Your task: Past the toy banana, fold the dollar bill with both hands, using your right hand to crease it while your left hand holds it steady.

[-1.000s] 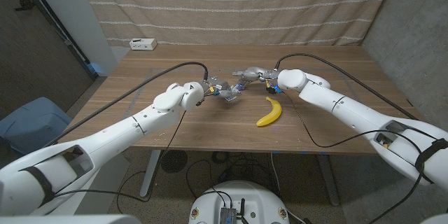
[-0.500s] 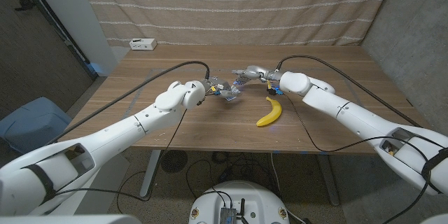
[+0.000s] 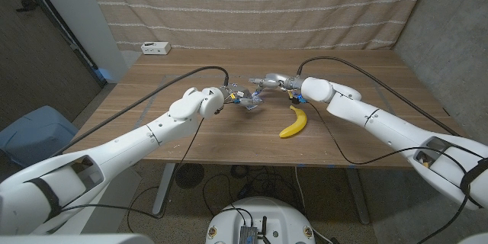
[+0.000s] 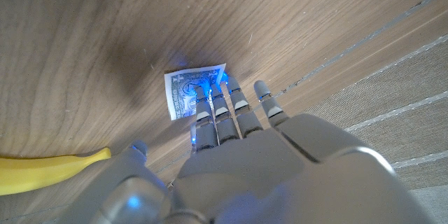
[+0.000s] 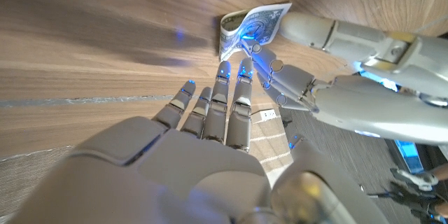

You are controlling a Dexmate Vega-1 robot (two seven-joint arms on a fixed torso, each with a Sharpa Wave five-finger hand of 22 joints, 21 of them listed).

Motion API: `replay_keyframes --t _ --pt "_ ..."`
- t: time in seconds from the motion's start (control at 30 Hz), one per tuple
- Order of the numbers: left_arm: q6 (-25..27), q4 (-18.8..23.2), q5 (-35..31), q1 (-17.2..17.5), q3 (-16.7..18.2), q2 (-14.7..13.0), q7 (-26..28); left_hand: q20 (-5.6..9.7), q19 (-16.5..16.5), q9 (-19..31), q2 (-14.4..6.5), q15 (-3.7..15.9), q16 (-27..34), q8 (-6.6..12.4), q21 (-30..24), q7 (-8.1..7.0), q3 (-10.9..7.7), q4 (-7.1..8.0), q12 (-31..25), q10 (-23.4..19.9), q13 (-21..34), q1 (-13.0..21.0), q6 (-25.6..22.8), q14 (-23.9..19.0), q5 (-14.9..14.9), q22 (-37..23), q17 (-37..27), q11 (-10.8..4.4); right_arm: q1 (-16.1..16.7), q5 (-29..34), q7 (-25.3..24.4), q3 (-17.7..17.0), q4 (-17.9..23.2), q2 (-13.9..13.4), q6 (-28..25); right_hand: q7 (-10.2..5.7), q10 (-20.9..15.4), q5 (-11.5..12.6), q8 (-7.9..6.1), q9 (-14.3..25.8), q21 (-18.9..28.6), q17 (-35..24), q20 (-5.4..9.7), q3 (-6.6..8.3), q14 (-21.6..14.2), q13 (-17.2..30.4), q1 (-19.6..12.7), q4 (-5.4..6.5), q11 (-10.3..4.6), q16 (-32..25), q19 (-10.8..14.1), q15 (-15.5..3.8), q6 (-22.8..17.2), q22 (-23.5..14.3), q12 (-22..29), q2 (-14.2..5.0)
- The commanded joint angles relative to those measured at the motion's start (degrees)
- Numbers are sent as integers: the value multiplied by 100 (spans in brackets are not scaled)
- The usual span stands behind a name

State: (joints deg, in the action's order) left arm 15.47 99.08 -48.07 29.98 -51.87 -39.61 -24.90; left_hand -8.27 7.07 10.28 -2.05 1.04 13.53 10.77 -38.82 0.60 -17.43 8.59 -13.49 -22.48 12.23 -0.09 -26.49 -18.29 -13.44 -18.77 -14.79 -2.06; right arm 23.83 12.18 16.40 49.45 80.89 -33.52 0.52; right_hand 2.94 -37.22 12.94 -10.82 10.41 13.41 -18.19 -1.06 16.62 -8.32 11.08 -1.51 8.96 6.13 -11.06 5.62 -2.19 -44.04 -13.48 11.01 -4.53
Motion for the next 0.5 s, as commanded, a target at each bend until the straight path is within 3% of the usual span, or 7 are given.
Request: replay_keyframes --t 0.03,0.23,0.5 --pt "-14 -63 50 -33 -21 28 -42 -15 66 12 38 7 -11 14 -45 -21 32 14 0 25 8 10 8 -21 -23 -9 -9 -11 -298 447 224 299 -328 171 -93 5 142 34 26 6 -52 30 3 -30 200 14 63 16 0 43 -182 -48 107 13 -38 -92" --pt "-40 -112 86 -62 -33 48 -27 -24 98 11 44 3 -19 14 -43 -27 53 22 9 28 0 15 16 1 -33 -12 -11 -24 -317 471 118 285 -384 225 59 -43 309 60 47 4 -88 99 29 -54 464 14 61 24 -93 69 -342 -93 273 47 -62 -113" --pt "1 -146 67 -95 -63 70 -44 -27 130 10 54 3 -26 6 -46 -36 85 31 35 66 -12 24 50 24 -48 -17 -13 -23 -413 492 225 359 -553 305 170 -41 320 67 44 4 -76 125 8 -64 462 14 58 22 -80 42 -338 -83 309 57 -50 -112"
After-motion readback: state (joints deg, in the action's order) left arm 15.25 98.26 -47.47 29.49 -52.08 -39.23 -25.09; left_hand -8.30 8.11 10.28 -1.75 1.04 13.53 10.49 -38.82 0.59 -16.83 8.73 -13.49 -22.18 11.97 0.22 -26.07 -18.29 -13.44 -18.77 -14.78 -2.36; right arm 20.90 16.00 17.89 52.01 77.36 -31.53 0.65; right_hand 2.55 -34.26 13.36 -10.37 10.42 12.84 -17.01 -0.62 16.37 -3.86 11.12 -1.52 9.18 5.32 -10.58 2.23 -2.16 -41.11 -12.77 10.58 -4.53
